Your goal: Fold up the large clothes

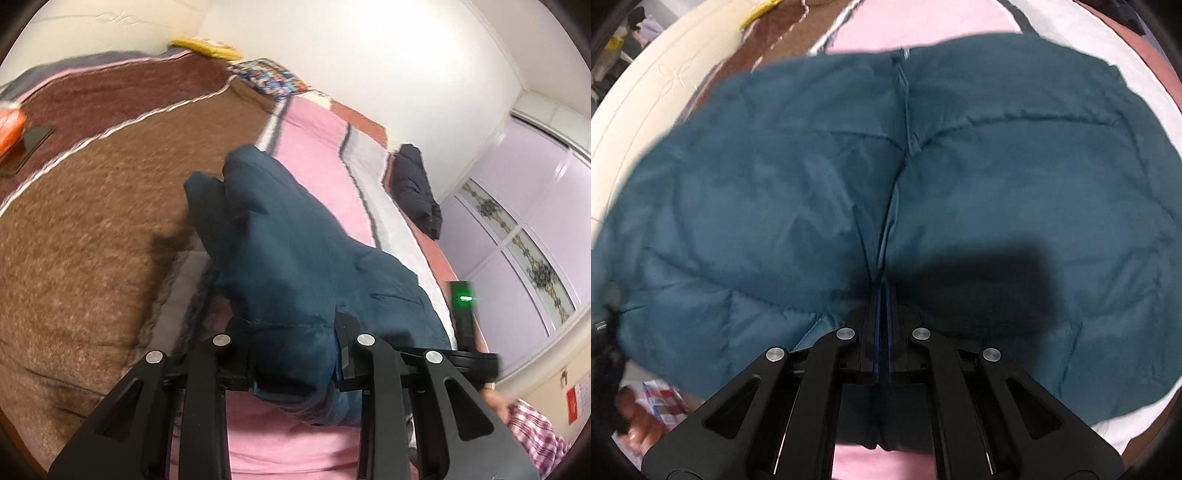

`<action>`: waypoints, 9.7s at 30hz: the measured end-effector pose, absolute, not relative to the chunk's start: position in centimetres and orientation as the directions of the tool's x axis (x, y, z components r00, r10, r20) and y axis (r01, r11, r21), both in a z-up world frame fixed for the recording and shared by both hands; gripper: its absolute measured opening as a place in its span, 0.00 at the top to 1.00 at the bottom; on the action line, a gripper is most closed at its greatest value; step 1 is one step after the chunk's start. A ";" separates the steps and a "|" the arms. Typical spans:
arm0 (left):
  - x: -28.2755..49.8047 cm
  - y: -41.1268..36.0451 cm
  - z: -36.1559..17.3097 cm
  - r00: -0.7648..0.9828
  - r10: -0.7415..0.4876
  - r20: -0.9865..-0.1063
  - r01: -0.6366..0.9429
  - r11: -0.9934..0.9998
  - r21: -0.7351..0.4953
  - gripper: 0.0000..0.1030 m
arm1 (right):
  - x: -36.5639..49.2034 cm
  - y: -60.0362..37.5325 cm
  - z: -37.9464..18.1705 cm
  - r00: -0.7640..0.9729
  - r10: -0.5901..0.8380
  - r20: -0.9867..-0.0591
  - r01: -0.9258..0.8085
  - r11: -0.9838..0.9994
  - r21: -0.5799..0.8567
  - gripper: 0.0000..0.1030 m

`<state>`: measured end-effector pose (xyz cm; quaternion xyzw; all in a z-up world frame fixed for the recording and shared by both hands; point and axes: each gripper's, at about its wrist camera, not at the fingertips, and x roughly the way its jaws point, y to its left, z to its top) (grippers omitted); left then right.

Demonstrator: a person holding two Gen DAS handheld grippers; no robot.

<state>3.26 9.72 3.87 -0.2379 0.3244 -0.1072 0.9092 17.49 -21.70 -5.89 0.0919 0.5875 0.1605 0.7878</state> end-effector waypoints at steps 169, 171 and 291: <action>23.6 -23.0 0.2 0.511 -0.245 -0.824 0.391 0.920 -0.031 0.22 | 9.2 -42.9 -8.2 0.382 0.540 -0.750 0.127 0.773 0.622 1.00; 23.6 -23.0 0.2 0.512 -0.245 -0.824 0.391 0.920 -0.031 0.22 | 9.1 -43.0 -8.3 0.381 0.542 -0.749 0.129 0.771 0.623 1.00; 18.7 -5.9 0.9 0.482 -0.536 -0.693 0.370 0.841 -0.393 0.51 | 15.6 -43.6 -4.8 0.507 0.484 -0.713 0.029 0.817 0.576 0.83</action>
